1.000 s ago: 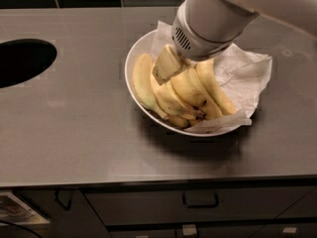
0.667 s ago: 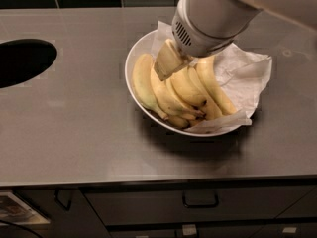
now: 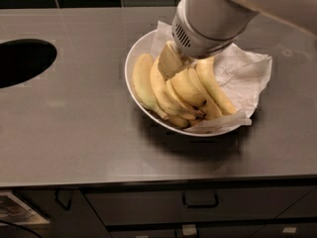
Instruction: Pick banana from white bowl
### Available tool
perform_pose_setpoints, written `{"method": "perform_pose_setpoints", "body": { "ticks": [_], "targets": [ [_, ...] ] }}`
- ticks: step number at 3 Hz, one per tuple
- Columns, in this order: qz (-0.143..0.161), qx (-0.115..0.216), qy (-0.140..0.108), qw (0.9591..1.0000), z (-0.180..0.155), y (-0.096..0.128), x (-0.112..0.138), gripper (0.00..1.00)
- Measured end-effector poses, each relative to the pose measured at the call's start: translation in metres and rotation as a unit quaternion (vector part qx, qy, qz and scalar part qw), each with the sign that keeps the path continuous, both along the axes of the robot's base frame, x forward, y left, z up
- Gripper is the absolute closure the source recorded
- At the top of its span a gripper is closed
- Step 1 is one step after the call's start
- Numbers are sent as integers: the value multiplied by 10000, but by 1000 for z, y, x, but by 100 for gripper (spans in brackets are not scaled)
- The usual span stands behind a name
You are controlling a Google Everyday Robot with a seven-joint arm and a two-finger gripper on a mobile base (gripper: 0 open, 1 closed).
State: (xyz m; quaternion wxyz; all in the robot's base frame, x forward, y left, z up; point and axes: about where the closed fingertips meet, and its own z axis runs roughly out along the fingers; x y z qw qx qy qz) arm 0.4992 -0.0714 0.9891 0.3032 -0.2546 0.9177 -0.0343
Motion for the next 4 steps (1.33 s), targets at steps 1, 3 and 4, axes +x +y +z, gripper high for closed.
{"method": "perform_pose_setpoints", "body": {
  "ticks": [1,3,4],
  "targets": [
    [-9,40,122,9999,-12,-2,7,36],
    [-117,17,344,9993,-34,-10,16,39],
    [-220,-22,440,9988,-45,-16,19,40]
  ]
}}
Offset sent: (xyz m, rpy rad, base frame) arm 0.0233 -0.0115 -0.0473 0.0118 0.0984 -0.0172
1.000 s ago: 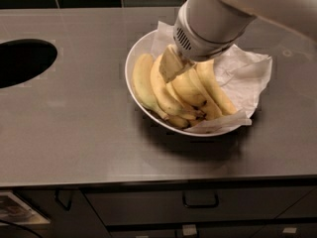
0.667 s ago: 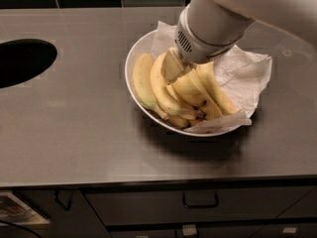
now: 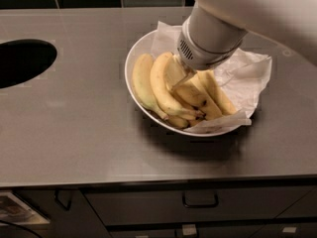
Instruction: Pick banana from white bowl
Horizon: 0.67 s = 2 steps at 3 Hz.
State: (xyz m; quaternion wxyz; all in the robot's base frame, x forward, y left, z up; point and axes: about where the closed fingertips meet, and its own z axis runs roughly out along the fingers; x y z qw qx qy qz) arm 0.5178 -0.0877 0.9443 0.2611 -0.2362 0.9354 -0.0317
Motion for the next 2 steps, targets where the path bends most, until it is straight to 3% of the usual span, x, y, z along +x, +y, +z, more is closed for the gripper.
{"method": "perform_pose_setpoints", "body": {
  "ticks": [2],
  "targets": [
    [-11,-3,22,10000,3,-1,0,40]
  ]
}}
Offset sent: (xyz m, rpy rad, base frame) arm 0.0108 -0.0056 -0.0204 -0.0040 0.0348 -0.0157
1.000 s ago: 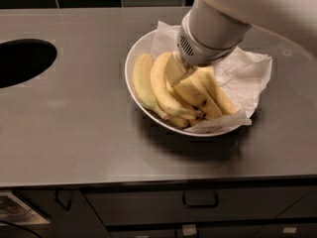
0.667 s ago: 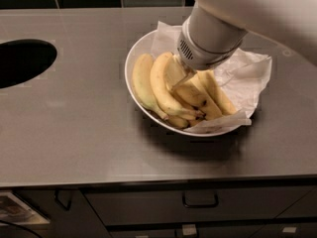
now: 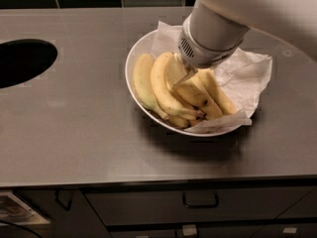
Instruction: Pick banana from white bowl
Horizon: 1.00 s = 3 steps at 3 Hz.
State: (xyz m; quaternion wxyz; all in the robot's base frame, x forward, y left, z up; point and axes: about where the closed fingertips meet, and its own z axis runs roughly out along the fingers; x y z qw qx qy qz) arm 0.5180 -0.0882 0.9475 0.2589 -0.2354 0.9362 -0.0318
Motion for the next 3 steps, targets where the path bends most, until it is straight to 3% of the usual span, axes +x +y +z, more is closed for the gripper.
{"method": "perform_pose_setpoints", "body": {
  "ticks": [1,3],
  "targets": [
    [19,23,35,10000,-1,1,1,39],
    [368,349,126,9986,-9,21,12,36]
  ]
}}
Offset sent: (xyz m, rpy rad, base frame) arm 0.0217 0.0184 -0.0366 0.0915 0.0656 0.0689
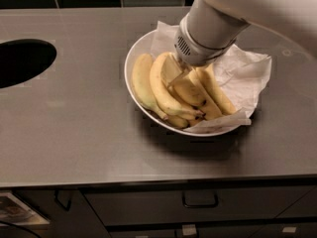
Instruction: Pick banana from white bowl
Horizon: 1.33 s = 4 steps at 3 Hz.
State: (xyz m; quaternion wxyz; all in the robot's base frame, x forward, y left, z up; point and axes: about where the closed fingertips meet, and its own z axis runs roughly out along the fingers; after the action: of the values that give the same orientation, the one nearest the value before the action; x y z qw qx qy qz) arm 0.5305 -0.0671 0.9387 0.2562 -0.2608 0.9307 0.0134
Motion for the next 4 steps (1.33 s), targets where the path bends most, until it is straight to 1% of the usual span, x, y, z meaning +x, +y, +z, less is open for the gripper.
{"method": "perform_pose_setpoints", "body": {
  "ticks": [2,3,4],
  "targets": [
    [34,29,53,10000,2,2,2,37],
    [34,30,59,10000,5,2,2,56],
    [34,30,59,10000,5,2,2,79]
  ]
}}
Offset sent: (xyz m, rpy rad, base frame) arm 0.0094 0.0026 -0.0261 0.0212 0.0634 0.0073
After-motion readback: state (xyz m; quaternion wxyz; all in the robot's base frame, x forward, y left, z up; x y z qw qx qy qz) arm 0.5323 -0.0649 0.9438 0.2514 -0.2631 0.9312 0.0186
